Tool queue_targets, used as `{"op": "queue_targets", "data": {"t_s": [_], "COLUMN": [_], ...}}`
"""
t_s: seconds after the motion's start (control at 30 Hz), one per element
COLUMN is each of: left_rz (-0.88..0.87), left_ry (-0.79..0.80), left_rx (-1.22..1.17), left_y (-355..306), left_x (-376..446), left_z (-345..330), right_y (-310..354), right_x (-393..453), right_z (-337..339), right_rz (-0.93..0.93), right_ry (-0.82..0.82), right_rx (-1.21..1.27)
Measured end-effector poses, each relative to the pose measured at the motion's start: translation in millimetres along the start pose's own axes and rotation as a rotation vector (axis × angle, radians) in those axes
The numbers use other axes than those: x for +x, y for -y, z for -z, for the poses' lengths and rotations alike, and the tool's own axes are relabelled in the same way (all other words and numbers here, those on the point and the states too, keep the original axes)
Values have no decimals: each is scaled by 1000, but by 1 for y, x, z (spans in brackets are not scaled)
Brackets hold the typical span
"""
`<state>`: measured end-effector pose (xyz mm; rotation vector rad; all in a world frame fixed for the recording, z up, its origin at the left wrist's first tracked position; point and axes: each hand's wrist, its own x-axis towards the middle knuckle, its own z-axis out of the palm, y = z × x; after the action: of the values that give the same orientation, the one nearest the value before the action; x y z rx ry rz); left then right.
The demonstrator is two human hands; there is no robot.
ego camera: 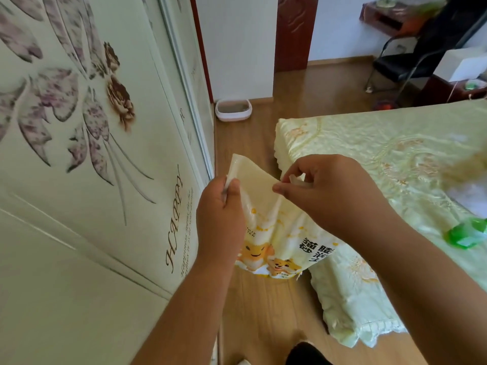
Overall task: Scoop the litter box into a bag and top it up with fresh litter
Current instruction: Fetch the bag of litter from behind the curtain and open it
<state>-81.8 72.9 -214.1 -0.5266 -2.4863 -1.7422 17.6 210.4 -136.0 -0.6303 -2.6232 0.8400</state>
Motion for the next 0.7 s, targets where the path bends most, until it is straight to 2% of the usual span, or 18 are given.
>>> {"op": "queue_targets", "data": {"t_s": [0.23, 0.47, 0.7], "left_rz": [30, 154, 214], "left_ry": [-38, -57, -152], "left_rx": [60, 71, 29], "left_y": [13, 12, 8], "left_x": [60, 122, 170], "left_z": [-29, -78, -114], "right_y": [-20, -48, -61], "right_x": [84, 174, 247], "right_z": [-7, -7, -4], "right_rz": [39, 87, 164], "right_ry": [-1, 140, 247], "right_rx": [18, -2, 11]}}
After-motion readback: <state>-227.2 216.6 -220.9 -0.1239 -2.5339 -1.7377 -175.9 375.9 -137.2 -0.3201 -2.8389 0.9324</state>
